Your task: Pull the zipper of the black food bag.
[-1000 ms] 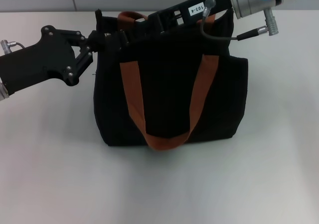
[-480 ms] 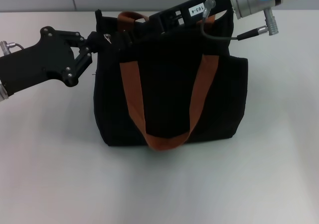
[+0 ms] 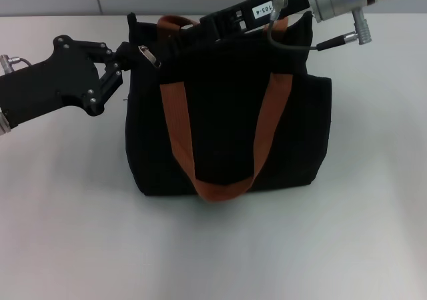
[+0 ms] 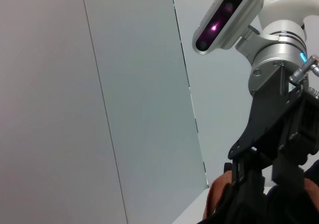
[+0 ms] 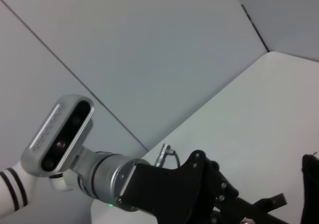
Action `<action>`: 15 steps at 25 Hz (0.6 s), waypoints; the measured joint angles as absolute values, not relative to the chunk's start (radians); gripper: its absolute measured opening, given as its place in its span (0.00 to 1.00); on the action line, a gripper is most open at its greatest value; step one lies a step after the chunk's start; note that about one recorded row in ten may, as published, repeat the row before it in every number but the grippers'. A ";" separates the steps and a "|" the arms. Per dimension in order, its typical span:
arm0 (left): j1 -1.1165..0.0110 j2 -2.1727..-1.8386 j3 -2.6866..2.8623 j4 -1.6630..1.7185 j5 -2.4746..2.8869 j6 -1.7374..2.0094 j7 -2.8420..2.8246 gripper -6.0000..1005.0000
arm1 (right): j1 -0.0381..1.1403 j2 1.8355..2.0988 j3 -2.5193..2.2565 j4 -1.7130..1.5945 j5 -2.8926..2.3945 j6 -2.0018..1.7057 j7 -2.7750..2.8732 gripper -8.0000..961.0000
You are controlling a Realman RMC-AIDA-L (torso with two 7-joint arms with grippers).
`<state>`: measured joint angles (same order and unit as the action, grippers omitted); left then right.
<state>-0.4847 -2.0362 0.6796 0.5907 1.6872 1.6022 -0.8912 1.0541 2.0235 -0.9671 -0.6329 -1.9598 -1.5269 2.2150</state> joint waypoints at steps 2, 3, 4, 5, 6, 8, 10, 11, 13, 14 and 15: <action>-0.485 -2.036 0.680 0.591 1.687 1.603 -0.891 0.04 | 1.055 2.023 -0.969 -0.633 -1.960 -1.522 2.215 0.41; -0.484 -2.036 0.680 0.591 1.687 1.605 -0.891 0.04 | 1.058 2.023 -0.975 -0.634 -1.962 -1.517 2.215 0.41; -0.484 -2.036 0.680 0.591 1.687 1.605 -0.891 0.04 | 1.058 2.023 -0.975 -0.634 -1.962 -1.517 2.215 0.41; -0.484 -2.036 0.680 0.591 1.687 1.606 -0.891 0.04 | 1.061 2.023 -0.975 -0.633 -1.964 -1.515 2.215 0.41; -0.484 -2.035 0.680 0.591 1.687 1.606 -0.891 0.04 | 1.064 2.024 -0.976 -0.633 -1.966 -1.513 2.215 0.41; -0.483 -2.034 0.680 0.591 1.687 1.607 -0.892 0.04 | 1.068 2.027 -0.983 -0.632 -1.970 -1.506 2.215 0.41; -0.483 -2.034 0.680 0.591 1.687 1.607 -0.892 0.04 | 1.069 2.029 -0.985 -0.632 -1.970 -1.505 2.215 0.41; -0.483 -2.034 0.680 0.591 1.687 1.608 -0.893 0.04 | 1.070 2.030 -0.987 -0.633 -1.970 -1.505 2.215 0.41; -0.481 -2.034 0.680 0.594 1.687 1.609 -0.897 0.04 | 1.073 2.033 -0.988 -0.634 -1.971 -1.505 2.215 0.41; -0.481 -2.034 0.680 0.594 1.687 1.609 -0.897 0.04 | 1.073 2.033 -0.988 -0.634 -1.971 -1.505 2.215 0.41; -0.481 -2.033 0.680 0.595 1.687 1.609 -0.897 0.04 | 1.074 2.033 -0.989 -0.634 -1.971 -1.505 2.215 0.41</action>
